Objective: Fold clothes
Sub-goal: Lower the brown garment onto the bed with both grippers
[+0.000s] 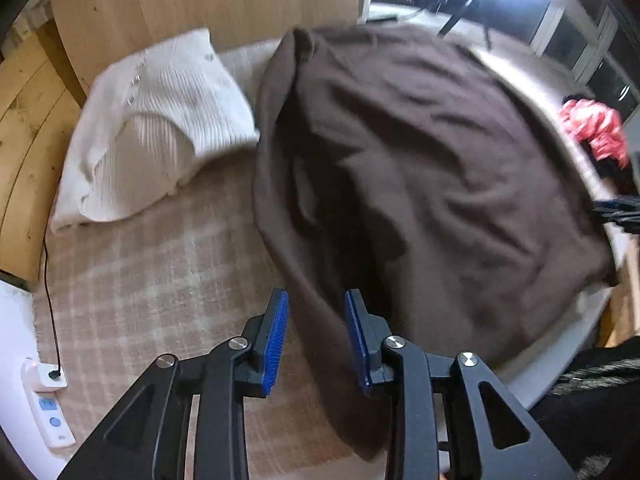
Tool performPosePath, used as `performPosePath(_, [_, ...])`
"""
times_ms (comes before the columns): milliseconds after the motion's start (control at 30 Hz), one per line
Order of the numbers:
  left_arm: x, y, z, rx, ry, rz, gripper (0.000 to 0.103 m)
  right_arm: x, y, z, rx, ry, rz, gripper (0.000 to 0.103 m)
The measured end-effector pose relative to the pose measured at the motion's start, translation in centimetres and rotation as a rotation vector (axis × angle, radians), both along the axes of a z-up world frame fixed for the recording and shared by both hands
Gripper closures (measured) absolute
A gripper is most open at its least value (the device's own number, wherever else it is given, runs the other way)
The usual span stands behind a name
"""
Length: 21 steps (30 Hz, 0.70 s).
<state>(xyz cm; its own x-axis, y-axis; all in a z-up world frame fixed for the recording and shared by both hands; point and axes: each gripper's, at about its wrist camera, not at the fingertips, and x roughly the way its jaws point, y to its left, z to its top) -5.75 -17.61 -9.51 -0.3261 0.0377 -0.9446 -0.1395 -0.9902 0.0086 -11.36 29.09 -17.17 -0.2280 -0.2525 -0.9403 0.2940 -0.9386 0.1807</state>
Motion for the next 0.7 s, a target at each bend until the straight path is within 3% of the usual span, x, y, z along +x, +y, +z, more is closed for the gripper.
performPosePath(67, [-0.7, -0.3, -1.6, 0.017, -0.042, 0.017, 0.075, -0.1, -0.2, -0.3, -0.001, -0.015, 0.007, 0.057])
performPosePath(133, [-1.0, -0.6, -2.7, 0.106, -0.076, 0.016, 0.079, -0.2, -0.4, -0.7, 0.006, -0.020, 0.019, 0.057])
performPosePath(167, [-1.1, -0.5, -3.1, 0.133, -0.088, 0.008, 0.092, -0.3, -0.4, -0.9, 0.010, -0.022, 0.026, 0.059])
performPosePath(200, [-1.2, -0.3, -3.6, 0.122, -0.096, 0.001, 0.101, -0.4, -0.3, -1.1, 0.010, -0.026, 0.033, 0.064])
performPosePath(233, [-1.2, -0.1, -3.8, 0.105, -0.099, -0.002, 0.101, -0.5, -0.1, -1.2, 0.005, -0.029, 0.038, 0.088])
performPosePath(267, [-1.1, 0.1, -3.6, 0.105, -0.093, -0.008, 0.102, -0.6, 0.3, -1.3, -0.011, -0.036, 0.032, 0.098])
performPosePath(300, [-1.0, 0.2, -3.2, 0.103, -0.083, -0.013, 0.102, -0.7, 1.0, -1.0, -0.041, -0.043, 0.019, 0.098])
performPosePath(400, [-0.6, 0.1, -0.2, 0.092, -0.016, -0.018, 0.102, -1.2, 3.5, 1.7, -0.032, 0.016, -0.029, 0.100])
performPosePath(533, [0.0, -1.6, 6.7, 0.039, 0.128, 0.004, 0.102, -2.9, 7.8, 6.5, -0.020, 0.101, -0.114, 0.100])
performPosePath(700, [-2.0, -6.6, 13.6, -0.130, 0.261, 0.067, 0.102, -7.0, 13.4, 10.4, 0.214, 0.234, -0.246, 0.100])
